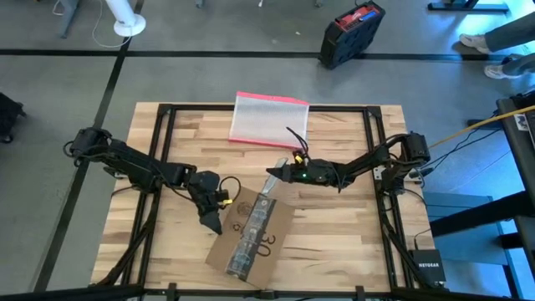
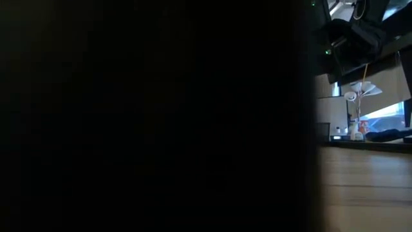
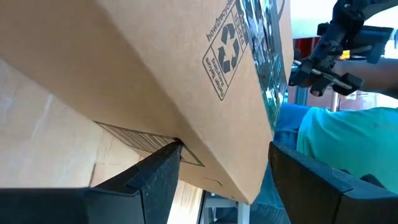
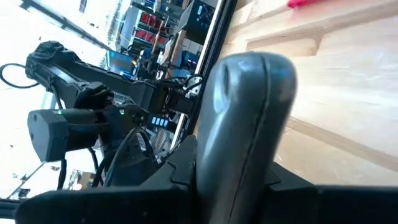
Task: Unpack boxes
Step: Open the cardboard box using the gray cutter
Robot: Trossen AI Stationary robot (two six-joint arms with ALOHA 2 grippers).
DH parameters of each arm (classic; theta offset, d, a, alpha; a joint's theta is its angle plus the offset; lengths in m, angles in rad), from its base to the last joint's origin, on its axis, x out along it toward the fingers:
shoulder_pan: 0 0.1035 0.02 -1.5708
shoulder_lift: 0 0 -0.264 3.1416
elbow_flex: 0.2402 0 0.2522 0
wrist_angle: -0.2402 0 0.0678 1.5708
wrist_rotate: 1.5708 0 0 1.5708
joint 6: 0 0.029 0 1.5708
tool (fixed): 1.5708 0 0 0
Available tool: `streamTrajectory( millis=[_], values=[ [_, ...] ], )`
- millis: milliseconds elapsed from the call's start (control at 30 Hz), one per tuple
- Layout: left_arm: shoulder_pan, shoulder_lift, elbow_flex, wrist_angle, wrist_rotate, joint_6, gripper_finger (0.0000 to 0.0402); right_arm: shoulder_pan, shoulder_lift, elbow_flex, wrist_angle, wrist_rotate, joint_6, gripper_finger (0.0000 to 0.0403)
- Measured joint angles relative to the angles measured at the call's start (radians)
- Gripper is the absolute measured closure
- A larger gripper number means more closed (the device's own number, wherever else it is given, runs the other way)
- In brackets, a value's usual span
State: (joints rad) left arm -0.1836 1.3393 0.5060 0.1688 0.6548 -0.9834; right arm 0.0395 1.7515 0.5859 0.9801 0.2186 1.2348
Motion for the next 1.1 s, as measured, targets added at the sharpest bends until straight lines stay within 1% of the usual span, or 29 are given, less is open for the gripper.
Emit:
streamTrajectory(
  millis=[100,200,433,567,667,833,933,1100],
  values=[
    [0.0,0.0,0.0,0.0,0.0,0.0,0.0167,0.0,0.0,0.007,0.01,0.0,-0.061,0.0338],
    [0.0,0.0,0.0,0.001,0.002,0.0,0.0167,-0.013,0.0,0.041,-0.014,-0.031,-0.136,0.0338],
    [0.0,0.0,0.0,0.004,0.004,0.004,0.0167,-0.06,0.002,0.18,-0.181,-0.158,-0.31,0.0338],
    [0.003,0.0,0.0,0.0,-0.004,0.026,0.0167,-0.069,0.002,0.247,-0.288,-0.213,-0.379,0.0338],
    [0.023,0.0,0.0,-0.017,-0.007,0.046,0.0167,-0.069,0.002,0.265,-0.312,-0.231,-0.405,0.0338],
    [0.059,0.0,0.0,-0.037,-0.011,0.052,0.0167,-0.068,0.0,0.265,-0.319,-0.238,-0.405,0.0338],
    [0.058,0.004,0.001,-0.059,-0.025,0.071,0.0167,-0.068,-0.001,0.265,-0.304,-0.242,-0.405,0.0338],
    [0.038,0.044,0.002,-0.053,-0.025,0.067,0.0167,-0.074,-0.001,0.265,-0.271,-0.231,-0.41,0.0338]
  ],
)
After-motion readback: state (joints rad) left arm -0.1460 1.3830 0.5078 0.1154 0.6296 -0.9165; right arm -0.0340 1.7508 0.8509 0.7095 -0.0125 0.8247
